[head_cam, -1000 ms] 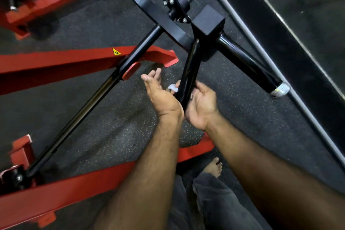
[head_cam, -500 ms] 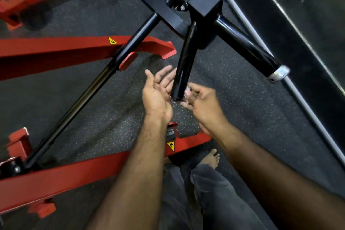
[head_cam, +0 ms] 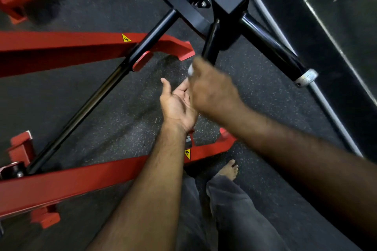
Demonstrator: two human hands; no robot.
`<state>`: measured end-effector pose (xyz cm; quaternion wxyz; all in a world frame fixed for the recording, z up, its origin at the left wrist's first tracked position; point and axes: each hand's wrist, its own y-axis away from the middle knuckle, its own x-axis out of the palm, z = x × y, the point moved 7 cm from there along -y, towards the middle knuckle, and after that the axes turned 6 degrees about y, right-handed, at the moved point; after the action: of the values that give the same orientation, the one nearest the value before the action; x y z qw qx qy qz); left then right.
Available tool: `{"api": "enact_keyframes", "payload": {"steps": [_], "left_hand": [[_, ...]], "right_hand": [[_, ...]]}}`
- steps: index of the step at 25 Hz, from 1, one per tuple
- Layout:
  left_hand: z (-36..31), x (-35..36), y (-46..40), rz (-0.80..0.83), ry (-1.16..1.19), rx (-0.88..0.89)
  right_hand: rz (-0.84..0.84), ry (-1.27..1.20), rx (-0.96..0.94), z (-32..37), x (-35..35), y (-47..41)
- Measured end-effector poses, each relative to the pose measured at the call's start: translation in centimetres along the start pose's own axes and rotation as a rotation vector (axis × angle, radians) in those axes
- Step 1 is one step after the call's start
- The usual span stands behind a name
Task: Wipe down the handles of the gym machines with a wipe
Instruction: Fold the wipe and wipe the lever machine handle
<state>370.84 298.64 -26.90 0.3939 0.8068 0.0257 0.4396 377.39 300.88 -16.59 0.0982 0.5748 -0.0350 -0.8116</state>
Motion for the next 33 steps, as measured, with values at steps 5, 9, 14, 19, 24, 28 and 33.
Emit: {"api": "enact_keyframes", "payload": {"steps": [5,9,14,19,24,28,33], "left_hand": [[0.0,0.0,0.4,0.011,0.007,-0.006],[-0.4,-0.2,-0.1,0.019,-0.032,0.013],[-0.7,0.8,0.4,0.019,-0.201,0.018],[-2.8,2.2,0.7,-0.116,-0.515,0.240],[-4.5,5.1,1.0,-0.066,-0.521,0.336],[-3.1,5.9,0.6,-0.002,-0.537,0.399],[-2.6,6.3,0.7,0.016,-0.725,0.495]], "right_hand": [[0.006,0.187,-0.221,-0.6,1.5,0.2],[-0.242,0.056,0.058,-3.1,-3.0,-2.7],[0.014,0.288,-0.222,0.9,0.8,0.6],[-0.407,0.186,0.080,-3.6,-5.3,-3.9],[-0.394,-0.103,0.029,-1.5,0.2,3.5],[-0.688,-1.015,0.603,-7.4,2.0,2.1],[-0.112,-2.139,0.746,-7.9,4.0,-6.5]]}}
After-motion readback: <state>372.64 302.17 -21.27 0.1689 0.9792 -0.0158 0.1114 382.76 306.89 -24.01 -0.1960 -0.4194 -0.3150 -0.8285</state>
